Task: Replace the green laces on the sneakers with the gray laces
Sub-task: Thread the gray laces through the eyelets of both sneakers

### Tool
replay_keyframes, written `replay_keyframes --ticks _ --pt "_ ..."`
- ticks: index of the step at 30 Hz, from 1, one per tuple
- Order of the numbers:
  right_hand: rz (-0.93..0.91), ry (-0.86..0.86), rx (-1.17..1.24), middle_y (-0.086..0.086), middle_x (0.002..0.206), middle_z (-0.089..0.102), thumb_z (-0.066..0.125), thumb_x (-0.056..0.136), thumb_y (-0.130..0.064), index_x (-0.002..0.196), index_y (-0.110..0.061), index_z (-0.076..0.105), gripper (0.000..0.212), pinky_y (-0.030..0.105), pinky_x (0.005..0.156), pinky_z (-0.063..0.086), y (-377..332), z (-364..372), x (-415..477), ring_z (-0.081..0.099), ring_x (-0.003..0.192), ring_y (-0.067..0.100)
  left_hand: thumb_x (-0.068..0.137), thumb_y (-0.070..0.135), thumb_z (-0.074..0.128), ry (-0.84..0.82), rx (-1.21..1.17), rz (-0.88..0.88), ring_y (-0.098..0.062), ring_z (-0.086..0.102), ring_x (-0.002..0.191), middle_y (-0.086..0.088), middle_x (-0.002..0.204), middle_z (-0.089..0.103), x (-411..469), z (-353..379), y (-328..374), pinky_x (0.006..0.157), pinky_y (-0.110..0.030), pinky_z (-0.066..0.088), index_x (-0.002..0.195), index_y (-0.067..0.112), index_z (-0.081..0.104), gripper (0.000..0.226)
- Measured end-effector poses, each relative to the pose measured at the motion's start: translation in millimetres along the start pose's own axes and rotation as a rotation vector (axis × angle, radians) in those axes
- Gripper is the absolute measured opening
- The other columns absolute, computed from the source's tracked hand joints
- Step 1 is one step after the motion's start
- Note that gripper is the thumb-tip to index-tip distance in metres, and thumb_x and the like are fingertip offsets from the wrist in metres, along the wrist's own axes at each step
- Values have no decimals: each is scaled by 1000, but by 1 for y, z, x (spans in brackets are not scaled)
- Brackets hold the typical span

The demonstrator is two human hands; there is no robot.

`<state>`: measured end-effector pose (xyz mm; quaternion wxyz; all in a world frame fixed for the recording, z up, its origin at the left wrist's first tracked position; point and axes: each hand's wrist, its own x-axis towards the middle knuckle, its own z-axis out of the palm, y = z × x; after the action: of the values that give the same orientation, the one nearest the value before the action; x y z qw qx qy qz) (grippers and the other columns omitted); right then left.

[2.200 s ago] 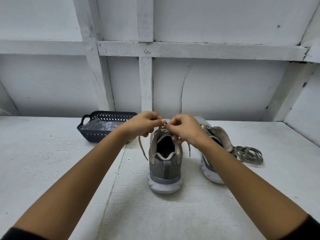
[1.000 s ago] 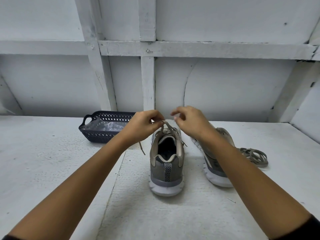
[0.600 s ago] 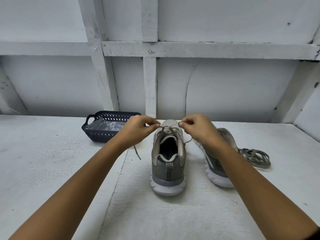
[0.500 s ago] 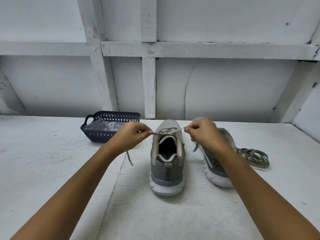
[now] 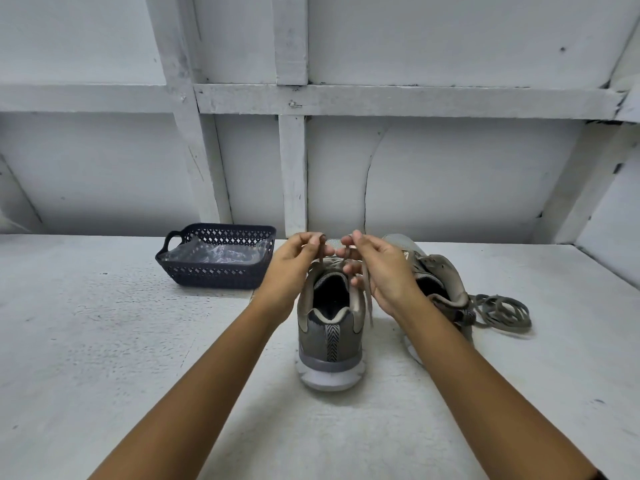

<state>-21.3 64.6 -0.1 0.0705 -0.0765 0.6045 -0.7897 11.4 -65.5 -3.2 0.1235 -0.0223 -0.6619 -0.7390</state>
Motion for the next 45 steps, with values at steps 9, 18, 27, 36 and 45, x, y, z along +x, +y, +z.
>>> replay_keyframes --ticks 9,18,27,36,45 --pt "-109 -31 -411 4 70 59 43 94 6 106 -12 62 29 15 44 46 -4 3 0 51 46 5 93 -5 47 -221 201 22 5 63 73 8 78 68 6 -9 1 77 -9 48 119 8 60 32" --pt "-128 -152 -370 -2 61 63 55 91 1 87 -9 61 12 13 47 44 -2 -5 4 56 50 1 85 5 64 -195 179 -90 -5 68 72 1 67 72 14 -15 7 68 -11 50 126 13 45 46" --pt "-112 -109 -378 3 68 58 53 95 -15 88 -8 64 15 15 46 43 -4 -3 4 52 55 6 82 29 70 -67 294 47 -1 67 87 10 83 74 12 -4 -4 87 -29 53 102 30 72 20" --pt "90 19 -401 1 54 49 47 95 -9 71 -13 52 25 15 34 25 -9 5 15 36 33 3 83 31 50 155 1278 906 -16 53 82 6 68 65 20 -11 -24 77 -51 40 80 21 74 26" --pt "-227 -34 -784 6 72 59 46 96 -39 61 -14 58 45 27 67 39 -15 -5 1 53 65 14 94 19 55 -152 416 -105 -16 56 81 -3 83 63 21 -10 11 75 -26 43 87 7 68 20"
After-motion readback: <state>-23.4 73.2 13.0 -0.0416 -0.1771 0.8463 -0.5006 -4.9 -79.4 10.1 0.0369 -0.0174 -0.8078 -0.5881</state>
